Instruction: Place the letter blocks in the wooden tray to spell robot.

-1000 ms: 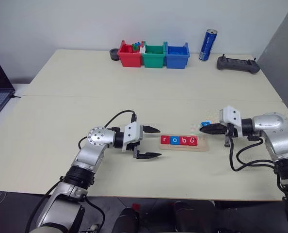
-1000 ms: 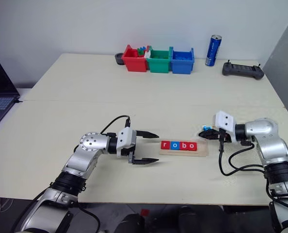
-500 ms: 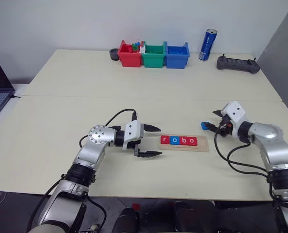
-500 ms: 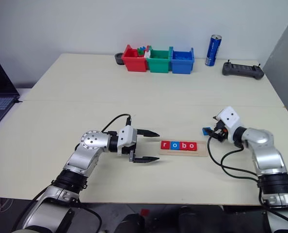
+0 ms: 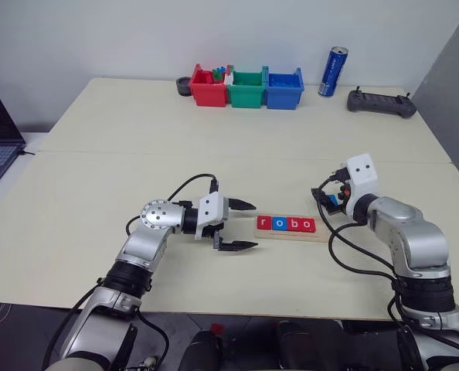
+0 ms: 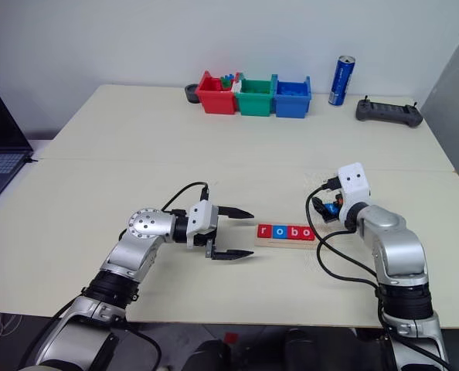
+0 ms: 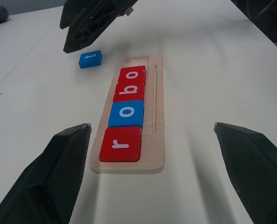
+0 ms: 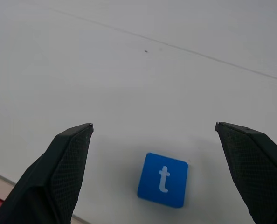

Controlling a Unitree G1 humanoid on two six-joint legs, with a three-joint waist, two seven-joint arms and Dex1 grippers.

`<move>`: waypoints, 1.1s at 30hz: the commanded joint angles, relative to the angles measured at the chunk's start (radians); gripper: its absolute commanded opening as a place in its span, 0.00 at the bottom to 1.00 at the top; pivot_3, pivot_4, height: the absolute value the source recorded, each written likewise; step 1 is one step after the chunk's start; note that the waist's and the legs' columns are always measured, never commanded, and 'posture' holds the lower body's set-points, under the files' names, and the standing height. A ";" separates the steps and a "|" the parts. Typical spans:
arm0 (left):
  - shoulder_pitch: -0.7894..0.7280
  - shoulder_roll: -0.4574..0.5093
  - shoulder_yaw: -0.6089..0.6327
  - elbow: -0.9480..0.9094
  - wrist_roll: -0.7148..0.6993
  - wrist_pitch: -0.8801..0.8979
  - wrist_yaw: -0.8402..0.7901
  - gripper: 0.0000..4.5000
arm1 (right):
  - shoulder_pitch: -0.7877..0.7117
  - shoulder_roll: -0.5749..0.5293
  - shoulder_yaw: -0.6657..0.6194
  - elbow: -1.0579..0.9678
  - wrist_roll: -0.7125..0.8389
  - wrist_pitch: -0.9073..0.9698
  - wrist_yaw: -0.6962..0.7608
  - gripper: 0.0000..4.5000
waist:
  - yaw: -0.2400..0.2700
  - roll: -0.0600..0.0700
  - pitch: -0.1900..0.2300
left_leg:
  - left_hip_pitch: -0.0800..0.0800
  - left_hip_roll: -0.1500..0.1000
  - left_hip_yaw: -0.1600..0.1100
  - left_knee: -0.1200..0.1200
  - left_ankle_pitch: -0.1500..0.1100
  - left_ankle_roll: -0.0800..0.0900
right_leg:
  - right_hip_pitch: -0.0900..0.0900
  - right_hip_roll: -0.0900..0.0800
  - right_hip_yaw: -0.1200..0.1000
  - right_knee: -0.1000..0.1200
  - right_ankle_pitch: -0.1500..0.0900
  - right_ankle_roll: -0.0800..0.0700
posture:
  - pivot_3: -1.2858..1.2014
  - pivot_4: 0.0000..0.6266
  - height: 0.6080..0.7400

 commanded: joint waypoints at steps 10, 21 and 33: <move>0.001 0.002 0.003 -0.023 0.001 -0.021 0.001 1.00 | -0.035 0.062 -0.047 0.047 0.002 0.072 -0.114 0.99 | -0.002 0.000 0.000 | 0.000 0.000 0.000 0.000 0.000 0.000 | 0.000 0.000 0.000 0.000 0.000 0.000 | 0.52 0.24 1.00; -0.001 0.000 0.006 -0.021 0.004 -0.018 0.000 1.00 | -0.046 0.135 -0.132 0.112 0.046 0.133 -0.159 0.91 | -0.002 0.000 0.000 | 0.000 0.000 0.000 0.000 0.000 0.000 | 0.000 0.000 0.000 0.000 0.000 0.000 | 0.52 0.24 1.00; -0.008 -0.010 0.004 -0.012 0.006 -0.018 0.008 1.00 | -0.071 0.135 -0.192 0.004 0.061 0.220 -0.198 0.32 | -0.004 0.001 0.000 | 0.000 0.000 0.000 -0.001 0.000 0.000 | 0.000 0.001 0.000 0.000 0.000 0.000 | 0.52 0.24 1.00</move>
